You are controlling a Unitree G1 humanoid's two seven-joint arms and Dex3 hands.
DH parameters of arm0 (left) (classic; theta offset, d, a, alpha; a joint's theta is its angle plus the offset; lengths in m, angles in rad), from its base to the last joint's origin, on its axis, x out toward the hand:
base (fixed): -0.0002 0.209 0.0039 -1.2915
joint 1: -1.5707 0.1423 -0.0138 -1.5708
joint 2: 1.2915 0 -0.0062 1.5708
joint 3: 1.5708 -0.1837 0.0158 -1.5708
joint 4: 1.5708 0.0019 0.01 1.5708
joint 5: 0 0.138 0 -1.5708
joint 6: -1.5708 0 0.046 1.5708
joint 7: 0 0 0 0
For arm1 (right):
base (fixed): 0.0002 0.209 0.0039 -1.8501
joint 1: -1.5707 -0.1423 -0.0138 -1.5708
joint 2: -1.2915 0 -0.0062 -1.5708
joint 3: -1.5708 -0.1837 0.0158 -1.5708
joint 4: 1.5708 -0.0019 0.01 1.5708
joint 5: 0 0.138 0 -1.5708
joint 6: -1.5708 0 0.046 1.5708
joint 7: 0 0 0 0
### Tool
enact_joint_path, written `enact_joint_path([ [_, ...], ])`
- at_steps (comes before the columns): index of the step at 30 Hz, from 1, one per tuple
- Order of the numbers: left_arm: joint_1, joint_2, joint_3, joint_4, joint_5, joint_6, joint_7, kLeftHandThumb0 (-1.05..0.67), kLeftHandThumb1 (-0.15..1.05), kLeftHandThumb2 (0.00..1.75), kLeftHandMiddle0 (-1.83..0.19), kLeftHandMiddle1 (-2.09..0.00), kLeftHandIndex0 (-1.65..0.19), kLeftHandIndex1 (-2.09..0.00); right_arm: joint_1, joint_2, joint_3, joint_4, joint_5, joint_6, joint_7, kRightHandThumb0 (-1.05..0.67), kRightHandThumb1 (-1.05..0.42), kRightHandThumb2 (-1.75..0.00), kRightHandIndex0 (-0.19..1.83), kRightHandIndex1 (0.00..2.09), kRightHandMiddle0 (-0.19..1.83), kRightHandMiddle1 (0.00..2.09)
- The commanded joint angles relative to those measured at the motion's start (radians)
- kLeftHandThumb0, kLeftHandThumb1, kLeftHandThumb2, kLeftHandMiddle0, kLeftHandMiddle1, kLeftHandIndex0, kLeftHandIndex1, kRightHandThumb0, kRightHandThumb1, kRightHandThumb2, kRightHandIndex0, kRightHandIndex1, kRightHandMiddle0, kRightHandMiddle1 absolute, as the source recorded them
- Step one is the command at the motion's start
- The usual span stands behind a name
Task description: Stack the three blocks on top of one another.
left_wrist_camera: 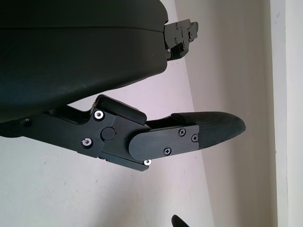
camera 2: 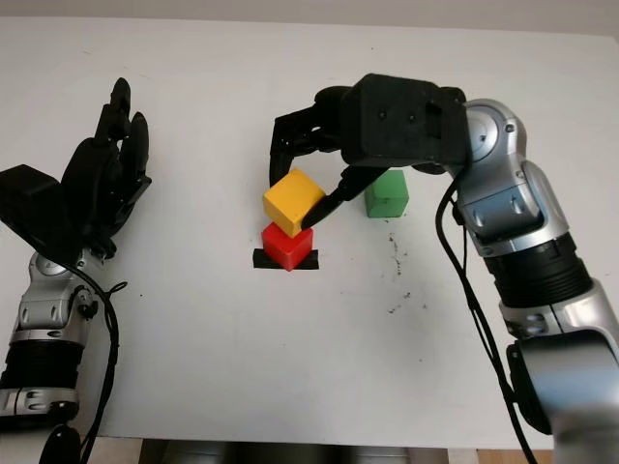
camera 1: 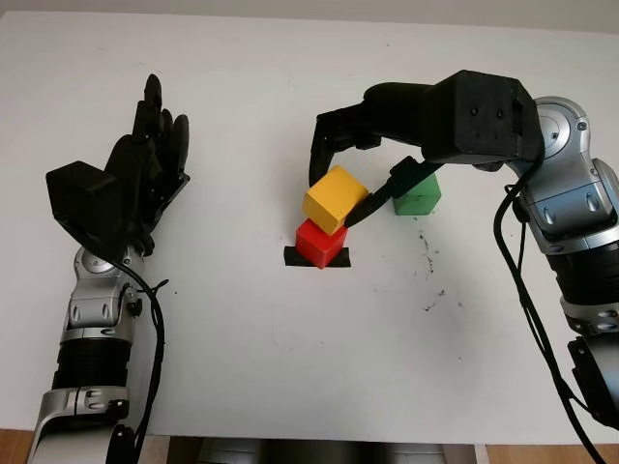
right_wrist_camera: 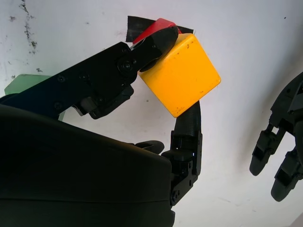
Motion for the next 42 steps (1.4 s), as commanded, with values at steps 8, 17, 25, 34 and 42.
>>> enact_joint_path([
  [8, 0.02, -0.011, 0.0, -0.042, 0.001, 0.001, 0.01, -0.8, 1.05, 0.55, 0.19, -0.02, 0.19, 0.0, 0.011, 0.01, 0.006, -0.015, -0.003, -0.001, 0.006, -0.42, -0.9, -0.06, 0.35, 0.03, 0.39, 1.6],
  [17, 0.021, -0.013, -0.008, -0.048, 0.024, -0.005, 0.03, -0.81, 1.05, 0.55, 0.19, -0.04, 0.19, 0.0, 0.018, 0.023, 0.017, 0.001, -0.019, -0.046, -0.006, -0.46, -0.9, -0.05, 0.36, 0.04, 0.42, 1.57],
  [25, 0.025, -0.015, -0.008, -0.046, 0.017, -0.004, 0.017, -0.81, 1.05, 0.55, 0.19, 0.0, 0.19, 0.0, 0.012, 0.029, 0.036, 0.027, -0.052, -0.084, -0.005, -0.49, -0.91, -0.06, 0.37, 0.05, 0.43, 1.56],
  [34, 0.027, -0.019, -0.003, -0.049, 0.006, -0.003, 0.015, -0.81, 1.05, 0.53, 0.19, -0.01, 0.19, 0.0, 0.02, 0.036, 0.039, 0.033, -0.058, -0.082, -0.001, -0.44, -0.9, -0.05, 0.36, 0.04, 0.43, 1.54],
  [42, 0.03, -0.018, -0.004, -0.057, 0.004, 0.003, 0.015, -0.81, 1.05, 0.53, 0.19, 0.0, 0.19, 0.0, 0.026, 0.041, 0.036, 0.04, -0.054, -0.075, -0.002, -0.44, -0.9, -0.06, 0.35, 0.04, 0.43, 1.54],
])
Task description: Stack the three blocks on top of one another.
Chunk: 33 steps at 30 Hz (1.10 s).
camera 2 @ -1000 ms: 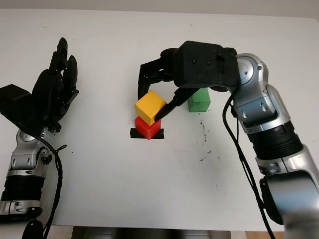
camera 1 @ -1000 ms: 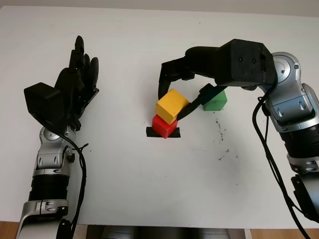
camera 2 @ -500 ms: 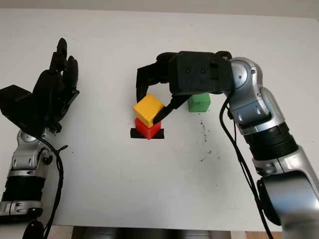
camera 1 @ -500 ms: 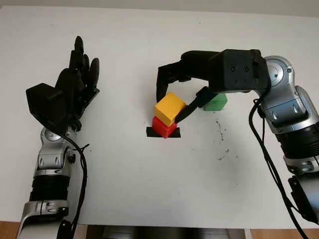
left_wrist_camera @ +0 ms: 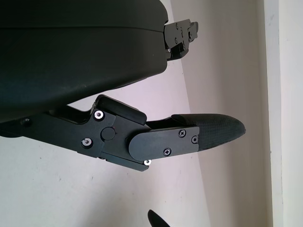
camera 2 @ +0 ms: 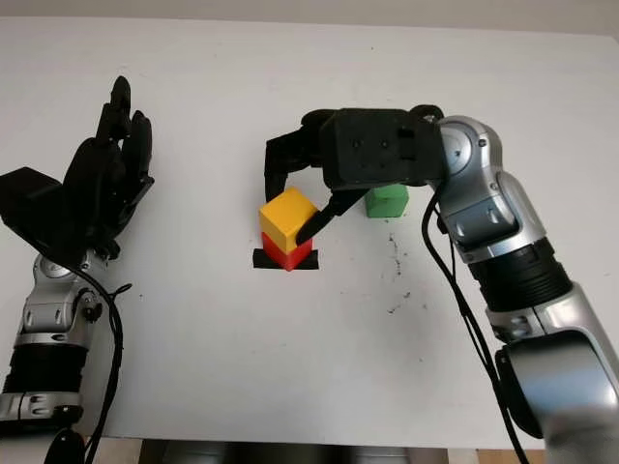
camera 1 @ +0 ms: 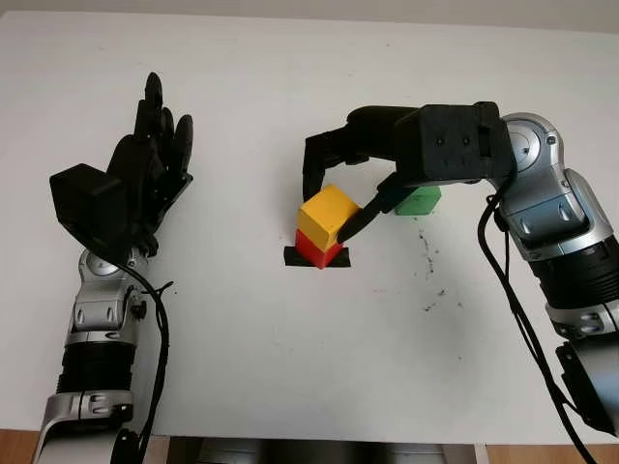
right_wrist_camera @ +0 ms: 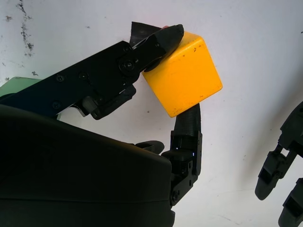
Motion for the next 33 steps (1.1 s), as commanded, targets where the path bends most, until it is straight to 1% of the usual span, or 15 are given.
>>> enact_joint_path([
  [1, 0.013, -0.001, 0.0, -0.019, -0.004, 0.005, -0.002, -0.81, 1.05, 0.53, 0.19, 0.0, 0.19, 0.0, 0.014, 0.007, -0.002, -0.001, 0.006, -0.002, -0.002, -0.44, -0.9, -0.06, 0.35, 0.04, 0.42, 1.54],
  [7, 0.013, 0.002, 0.002, -0.013, -0.001, -0.005, -0.001, -0.82, 1.05, 0.53, 0.19, -0.02, 0.19, 0.0, 0.014, 0.01, 0.001, 0.007, -0.002, -0.012, -0.009, -0.47, -0.91, -0.06, 0.35, 0.04, 0.43, 1.54],
  [12, 0.021, 0.004, 0.002, -0.027, 0.0, 0.007, 0.003, -0.81, 1.05, 0.54, 0.19, -0.03, 0.19, 0.0, 0.017, 0.011, -0.005, 0.014, 0.002, -0.025, -0.013, -0.48, -0.91, -0.06, 0.35, 0.04, 0.42, 1.54],
  [15, 0.024, 0.003, -0.002, -0.032, 0.004, 0.008, 0.004, -0.81, 1.05, 0.55, 0.19, -0.03, 0.19, 0.0, 0.022, 0.013, -0.011, 0.016, 0.006, -0.028, -0.022, -0.5, -0.91, -0.06, 0.34, 0.04, 0.31, 1.48],
  [17, 0.026, -0.001, -0.004, -0.034, 0.006, 0.008, 0.006, -0.81, 1.05, 0.55, 0.19, -0.03, 0.19, 0.0, 0.025, 0.012, -0.01, 0.015, 0.003, -0.026, -0.029, -0.56, -0.92, -0.06, 0.32, 0.03, 0.18, 1.39],
  [19, 0.029, -0.002, -0.005, -0.036, 0.007, 0.009, 0.008, -0.81, 1.05, 0.56, 0.19, -0.03, 0.19, 0.0, 0.027, 0.011, -0.007, 0.013, -0.003, -0.023, -0.036, -0.6, -0.92, -0.05, 0.29, 0.02, 0.1, 1.25],
  [22, 0.03, 0.0, -0.004, -0.039, 0.008, 0.013, 0.007, -0.81, 1.05, 0.56, 0.19, -0.03, 0.19, 0.0, 0.025, 0.005, -0.005, 0.008, -0.009, -0.015, -0.03, -0.62, -0.92, -0.05, 0.23, 0.01, 0.06, 1.06],
  [25, 0.032, 0.0, -0.003, -0.042, 0.005, 0.017, 0.005, -0.81, 1.05, 0.56, 0.19, -0.02, 0.19, 0.0, 0.022, -0.002, -0.007, 0.008, -0.007, -0.013, -0.017, -0.64, -0.92, -0.06, 0.21, 0.0, 0.03, 0.98],
  [29, 0.03, 0.002, -0.002, -0.035, 0.009, 0.019, 0.007, -0.8, 1.05, 0.57, 0.19, -0.03, 0.19, 0.0, 0.022, -0.008, -0.023, -0.007, 0.013, 0.019, 0.009, -0.69, -0.92, -0.05, 0.16, 0.01, -0.03, 0.78],
  [31, 0.03, 0.003, -0.003, -0.035, 0.014, 0.021, 0.01, -0.81, 1.05, 0.57, 0.19, -0.04, 0.19, 0.0, 0.02, -0.02, -0.032, -0.022, 0.031, 0.035, 0.036, -0.73, -0.91, -0.05, 0.13, 0.01, -0.05, 0.65],
  [32, 0.03, 0.002, -0.003, -0.036, 0.015, 0.021, 0.01, -0.81, 1.05, 0.57, 0.19, -0.04, 0.19, 0.0, 0.019, -0.027, -0.038, -0.033, 0.043, 0.05, 0.053, -0.77, -0.91, -0.05, 0.07, 0.01, -0.07, 0.54],
  [33, 0.03, -0.001, -0.001, -0.037, 0.012, 0.023, 0.012, -0.81, 1.05, 0.57, 0.19, -0.04, 0.19, 0.0, 0.018, -0.04, -0.045, -0.049, 0.057, 0.061, 0.075, -0.79, -0.9, -0.05, 0.03, 0.01, -0.07, 0.47],
])
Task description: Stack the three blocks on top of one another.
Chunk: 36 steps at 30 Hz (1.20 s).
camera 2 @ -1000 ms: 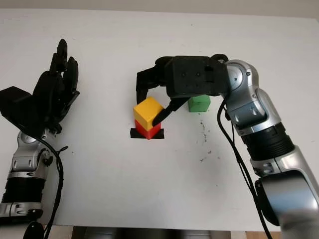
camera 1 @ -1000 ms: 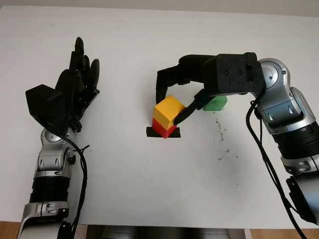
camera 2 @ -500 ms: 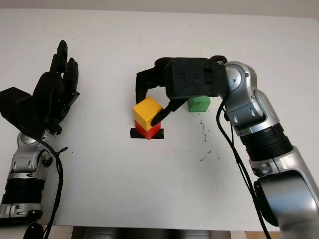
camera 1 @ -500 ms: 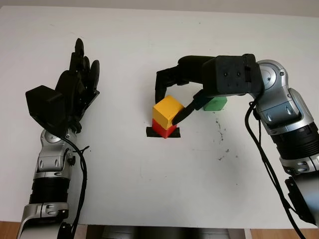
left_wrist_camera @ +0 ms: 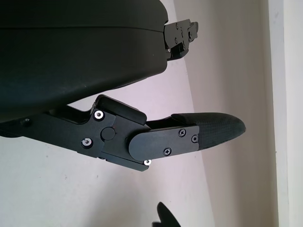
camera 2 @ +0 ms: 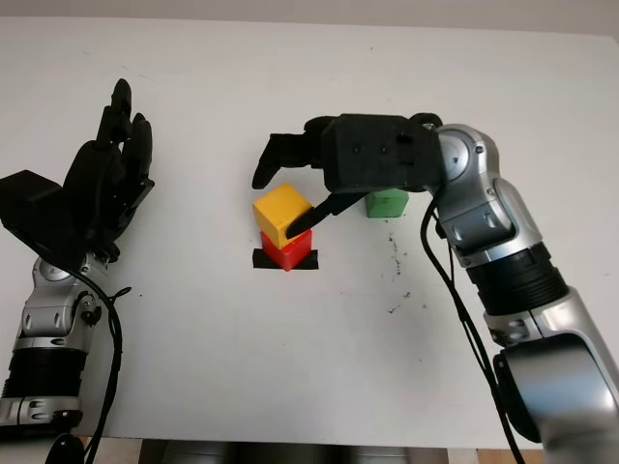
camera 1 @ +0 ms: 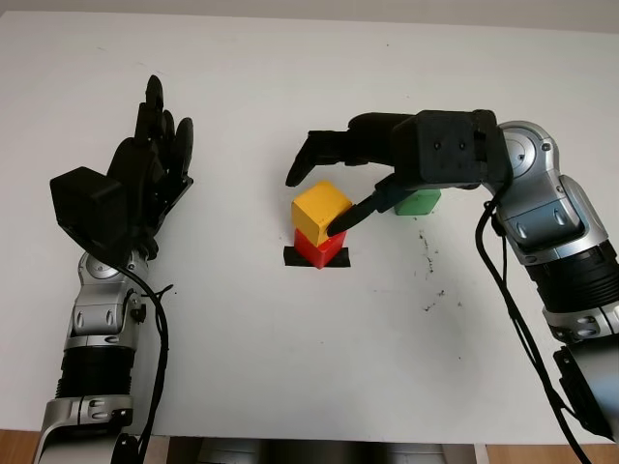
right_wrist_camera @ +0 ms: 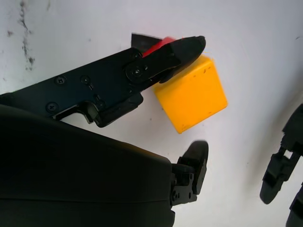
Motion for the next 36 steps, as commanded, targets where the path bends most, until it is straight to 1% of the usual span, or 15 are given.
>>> enact_joint_path([
  [1, 0.014, -0.002, 0.001, -0.015, -0.002, 0.004, 0.005, -0.81, 1.05, 0.57, 0.19, -0.04, 0.19, 0.0, 0.0, -0.034, -0.026, -0.046, 0.026, 0.018, 0.031, -0.83, -0.88, -0.05, -0.05, 0.01, -0.1, 0.37],
  [4, 0.015, -0.004, 0.002, -0.016, -0.001, 0.007, 0.011, -0.8, 1.05, 0.56, 0.19, -0.03, 0.19, 0.0, -0.001, -0.07, -0.038, -0.078, 0.051, 0.016, 0.078, -0.89, -0.88, -0.05, -0.17, 0.0, -0.16, 0.23],
  [6, 0.017, -0.006, 0.0, -0.017, 0.003, 0.004, 0.017, -0.81, 1.05, 0.57, 0.19, -0.04, 0.19, 0.0, -0.008, -0.104, -0.053, -0.102, 0.073, 0.024, 0.118, -0.93, -0.88, -0.06, -0.19, 0.0, -0.19, 0.12],
  [8, 0.019, -0.008, -0.001, -0.018, 0.005, 0.001, 0.021, -0.8, 1.05, 0.57, 0.19, -0.04, 0.19, 0.0, -0.014, -0.138, -0.085, -0.13, 0.099, 0.038, 0.142, -0.95, -0.89, -0.06, -0.19, 0.0, -0.18, 0.07],
  [11, 0.02, -0.01, 0.0, -0.017, 0.006, -0.004, 0.025, -0.8, 1.05, 0.57, 0.19, -0.05, 0.19, 0.0, -0.012, -0.159, -0.16, -0.169, 0.137, 0.085, 0.106, -0.95, -0.9, -0.06, -0.19, 0.0, -0.11, 0.09],
  [15, 0.021, -0.01, 0.001, -0.018, 0.004, -0.002, 0.025, -0.81, 1.05, 0.56, 0.19, -0.05, 0.19, 0.0, 0.006, -0.176, -0.278, -0.183, 0.154, 0.151, -0.019, -0.88, -0.9, -0.06, -0.13, 0.04, 0.04, 0.16],
  [18, 0.022, -0.01, 0.004, -0.017, -0.004, -0.003, 0.018, -0.81, 1.05, 0.56, 0.19, -0.04, 0.19, 0.0, 0.036, -0.213, -0.32, -0.163, 0.129, 0.128, -0.092, -0.87, -0.93, -0.06, -0.07, 0.07, 0.09, 0.19],
  [21, 0.021, -0.005, 0.006, -0.009, -0.005, -0.01, 0.01, -0.8, 1.05, 0.56, 0.19, -0.03, 0.19, 0.0, 0.079, -0.241, -0.321, -0.146, 0.071, 0.083, -0.171, -0.83, -0.91, -0.05, -0.05, 0.07, 0.09, 0.18],
  [22, 0.021, -0.003, 0.006, -0.006, -0.005, -0.012, 0.007, -0.8, 1.05, 0.56, 0.19, -0.03, 0.19, 0.0, 0.097, -0.253, -0.312, -0.137, 0.036, 0.043, -0.204, -0.82, -0.9, -0.05, -0.05, 0.08, 0.08, 0.17],
  [24, 0.018, -0.003, 0.009, -0.003, -0.011, -0.012, -0.001, -0.8, 1.05, 0.57, 0.19, -0.02, 0.19, 0.0, 0.139, -0.27, -0.292, -0.132, -0.037, 0.006, -0.262, -0.77, -0.9, -0.05, -0.05, 0.07, 0.06, 0.15],
  [27, 0.015, -0.002, 0.012, 0.002, -0.013, -0.015, -0.008, -0.79, 1.05, 0.57, 0.19, 0.0, 0.19, 0.0, 0.177, -0.282, -0.259, -0.156, -0.126, 0.025, -0.299, -0.73, -0.91, -0.06, -0.11, 0.04, 0.03, 0.13],
  [30, 0.013, 0.0, 0.015, 0.004, -0.014, -0.012, -0.009, -0.79, 1.05, 0.57, 0.19, -0.01, 0.19, 0.0, 0.21, -0.275, -0.221, -0.183, -0.204, 0.045, -0.319, -0.74, -0.9, -0.05, -0.12, 0.04, 0.08, 0.14],
  [33, 0.012, 0.003, 0.019, 0.014, -0.016, -0.025, -0.014, -0.79, 1.05, 0.56, 0.19, -0.01, 0.19, 0.0, 0.235, -0.263, -0.209, -0.187, -0.23, 0.044, -0.332, -0.72, -0.89, -0.05, -0.1, 0.05, 0.11, 0.14],
  [36, 0.009, 0.006, 0.023, 0.026, -0.02, -0.04, -0.022, -0.79, 1.05, 0.56, 0.19, -0.03, 0.19, 0.0, 0.257, -0.262, -0.189, -0.159, -0.243, 0.006, -0.348, -0.73, -0.87, -0.05, -0.1, 0.05, 0.12, 0.13],
])
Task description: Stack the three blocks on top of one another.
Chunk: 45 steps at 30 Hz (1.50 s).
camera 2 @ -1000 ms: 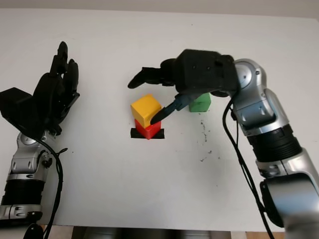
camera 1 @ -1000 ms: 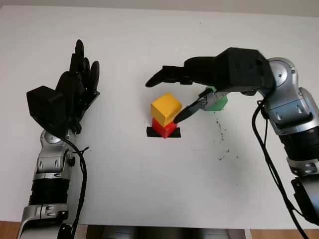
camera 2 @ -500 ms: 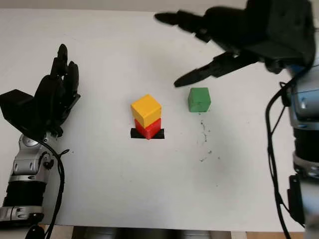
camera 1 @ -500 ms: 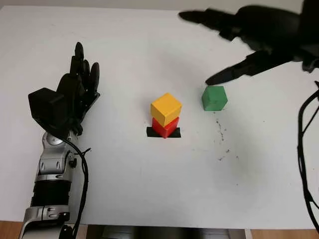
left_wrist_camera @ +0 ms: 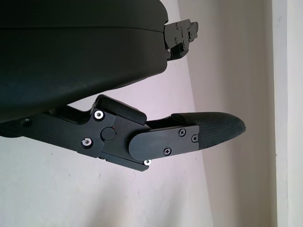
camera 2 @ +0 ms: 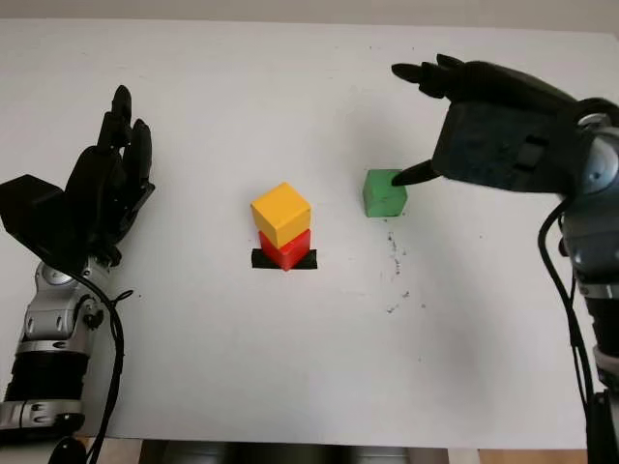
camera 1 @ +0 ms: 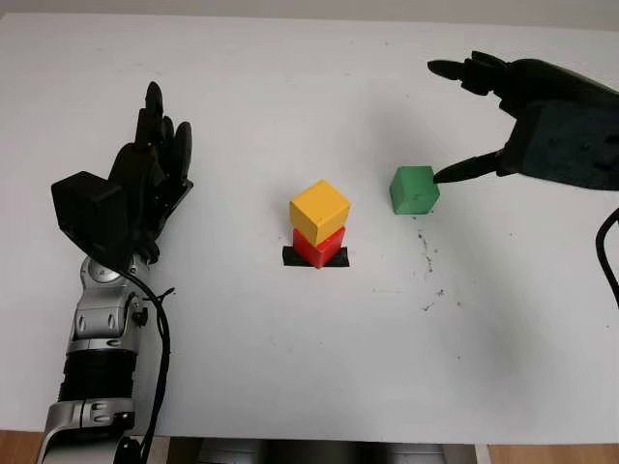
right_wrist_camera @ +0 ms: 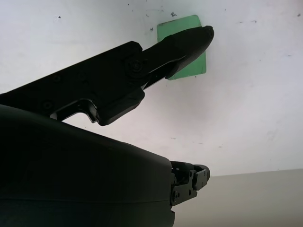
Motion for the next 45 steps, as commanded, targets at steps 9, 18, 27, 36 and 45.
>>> enact_joint_path([
  [9, -0.01, 0.016, 0.008, 0.019, -0.002, -0.019, -0.013, -0.8, 1.05, 0.55, 0.19, -0.02, 0.19, 0.0, 0.028, 0.001, 0.053, 0.085, -0.073, -0.085, -0.039, -0.7, -0.84, -0.05, -0.07, 0.07, 0.21, 0.13],
  [18, -0.009, 0.016, 0.006, 0.016, -0.001, -0.014, -0.012, -0.81, 1.05, 0.56, 0.19, -0.01, 0.19, 0.0, 0.034, 0.004, 0.09, 0.139, -0.121, -0.137, -0.074, -0.64, -0.8, -0.05, -0.06, 0.06, 0.25, 0.11],
  [27, -0.006, 0.016, 0.004, 0.013, 0.001, -0.014, -0.014, -0.8, 1.05, 0.57, 0.19, -0.01, 0.19, 0.0, 0.038, 0.01, 0.133, 0.197, -0.223, -0.242, -0.166, -0.67, -0.8, -0.05, 0.06, 0.1, 0.42, 0.14],
  [36, 0.0, 0.019, 0.003, 0.005, 0.007, -0.006, -0.012, -0.8, 1.05, 0.57, 0.19, -0.01, 0.19, 0.0, 0.034, 0.035, 0.141, 0.264, -0.23, -0.303, -0.24, -0.6, -0.8, -0.05, 0.13, 0.09, 0.53, 0.16],
  [45, 0.001, 0.018, 0.003, 0.011, 0.007, -0.018, -0.016, -0.78, 1.05, 0.58, 0.19, -0.01, 0.19, 0.0, 0.03, 0.052, 0.134, 0.291, -0.212, -0.328, -0.27, -0.57, -0.81, -0.06, 0.15, 0.08, 0.59, 0.17],
])
